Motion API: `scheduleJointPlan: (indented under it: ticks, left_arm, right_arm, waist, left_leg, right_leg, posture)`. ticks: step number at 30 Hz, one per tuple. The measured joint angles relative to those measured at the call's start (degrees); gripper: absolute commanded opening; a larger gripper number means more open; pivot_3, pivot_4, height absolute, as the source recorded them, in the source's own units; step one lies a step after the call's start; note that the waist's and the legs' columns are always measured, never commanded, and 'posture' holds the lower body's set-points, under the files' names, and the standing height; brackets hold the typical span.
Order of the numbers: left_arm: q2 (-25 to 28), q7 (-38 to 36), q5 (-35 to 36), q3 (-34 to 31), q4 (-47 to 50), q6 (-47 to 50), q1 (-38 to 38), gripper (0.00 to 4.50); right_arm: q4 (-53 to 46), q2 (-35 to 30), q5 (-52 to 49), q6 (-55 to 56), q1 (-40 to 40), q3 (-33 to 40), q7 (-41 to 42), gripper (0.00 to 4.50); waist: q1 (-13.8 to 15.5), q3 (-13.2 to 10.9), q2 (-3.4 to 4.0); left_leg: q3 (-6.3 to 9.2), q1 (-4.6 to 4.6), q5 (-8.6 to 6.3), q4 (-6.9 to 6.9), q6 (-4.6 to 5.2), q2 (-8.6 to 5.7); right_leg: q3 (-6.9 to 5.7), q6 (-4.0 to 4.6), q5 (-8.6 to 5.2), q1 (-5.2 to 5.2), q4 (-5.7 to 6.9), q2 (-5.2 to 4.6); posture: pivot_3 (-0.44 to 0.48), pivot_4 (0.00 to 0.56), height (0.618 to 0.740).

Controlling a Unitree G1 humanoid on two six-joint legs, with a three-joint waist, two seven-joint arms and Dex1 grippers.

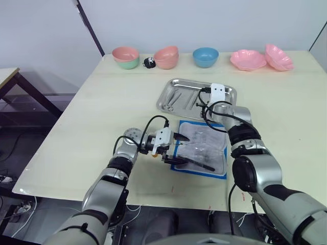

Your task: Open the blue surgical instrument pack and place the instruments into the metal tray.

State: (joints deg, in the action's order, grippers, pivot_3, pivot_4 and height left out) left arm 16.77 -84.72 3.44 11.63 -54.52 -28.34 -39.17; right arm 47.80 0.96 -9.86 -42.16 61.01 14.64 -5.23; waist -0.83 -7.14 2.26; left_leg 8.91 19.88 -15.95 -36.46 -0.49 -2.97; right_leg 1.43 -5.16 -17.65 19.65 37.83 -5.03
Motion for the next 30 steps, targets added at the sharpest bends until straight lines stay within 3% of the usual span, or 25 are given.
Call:
scheduleJointPlan:
  ticks: [1,3,5,6,10,20,27,30]
  left_arm:
    - [0.01,0.00,0.00,0.00,0.00,0.00,0.00,4.50]
    - [0.00,0.00,0.00,0.00,0.00,0.00,0.01,4.50]
    - [0.01,0.01,0.00,0.00,0.00,0.00,0.03,4.50]
    - [0.01,0.01,0.00,0.00,0.00,0.00,0.03,4.50]
    - [0.01,0.01,0.00,0.00,0.00,0.00,0.03,4.50]
    - [-0.20,-0.01,0.00,0.00,-0.06,0.11,0.04,4.50]
    - [-0.23,0.07,0.00,0.00,-0.06,0.11,0.05,4.50]
    - [-0.27,-0.05,0.00,-0.01,-0.07,0.13,0.02,4.50]
  right_arm:
    - [0.48,-0.04,0.02,0.41,0.16,-0.13,0.17,0.02]
    - [0.74,-0.16,0.02,0.58,0.23,-0.19,0.73,0.86]
    - [0.84,-0.49,0.04,0.70,0.23,-0.66,1.76,1.25]
    - [0.82,-0.54,0.09,0.79,0.23,-0.82,2.10,1.75]
    - [-0.17,-0.59,0.23,0.66,-0.01,-1.43,2.37,2.90]
    - [-26.25,-5.43,2.48,-7.19,-9.77,-8.66,5.03,2.90]
    - [-47.83,-12.40,0.57,-10.17,-19.87,-13.66,14.06,2.90]
    - [-57.70,-18.03,-2.34,-4.48,-28.46,-14.93,23.69,2.90]
  waist:
    - [0.00,0.01,0.01]
    - [0.00,0.02,0.00]
    - [-0.01,0.02,0.00]
    - [-0.01,0.03,0.00]
    - [-0.01,0.03,0.00]
    - [0.13,-0.03,-0.10]
    - [0.17,-0.08,-0.20]
    - [0.26,-0.10,-0.25]
  left_leg:
    - [0.00,0.00,0.00,0.00,0.00,0.00]
    - [0.00,0.00,0.00,0.00,0.00,0.00]
    - [0.00,0.00,0.00,0.00,0.00,0.00]
    - [0.01,0.00,0.00,0.00,0.00,0.00]
    - [0.01,0.00,0.00,0.01,0.00,0.00]
    - [0.14,0.03,0.00,0.04,-0.01,-0.03]
    - [0.12,0.06,0.01,0.07,-0.01,-0.06]
    - [0.18,0.08,0.01,0.10,-0.01,-0.08]
  right_leg:
    - [0.00,0.00,0.00,0.00,0.00,0.00]
    - [0.00,0.00,0.00,0.00,0.00,0.00]
    - [0.00,0.00,0.00,0.00,0.00,0.00]
    - [0.00,-0.01,-0.01,0.00,0.00,0.00]
    - [0.00,-0.01,-0.01,0.00,0.00,0.00]
    - [-0.04,-0.20,-0.12,0.00,-0.08,0.00]
    - [-0.04,-0.27,-0.15,-0.01,-0.16,-0.03]
    - [-0.11,-0.44,-0.24,-0.05,-0.23,-0.03]
  posture:
    - [0.000,0.150,0.740]
    - [0.000,0.150,0.740]
    - [0.000,0.150,0.740]
    - [0.000,0.150,0.740]
    - [0.000,0.150,0.740]
    - [0.000,0.150,0.740]
    - [0.000,0.150,0.740]
    - [0.000,0.150,0.740]
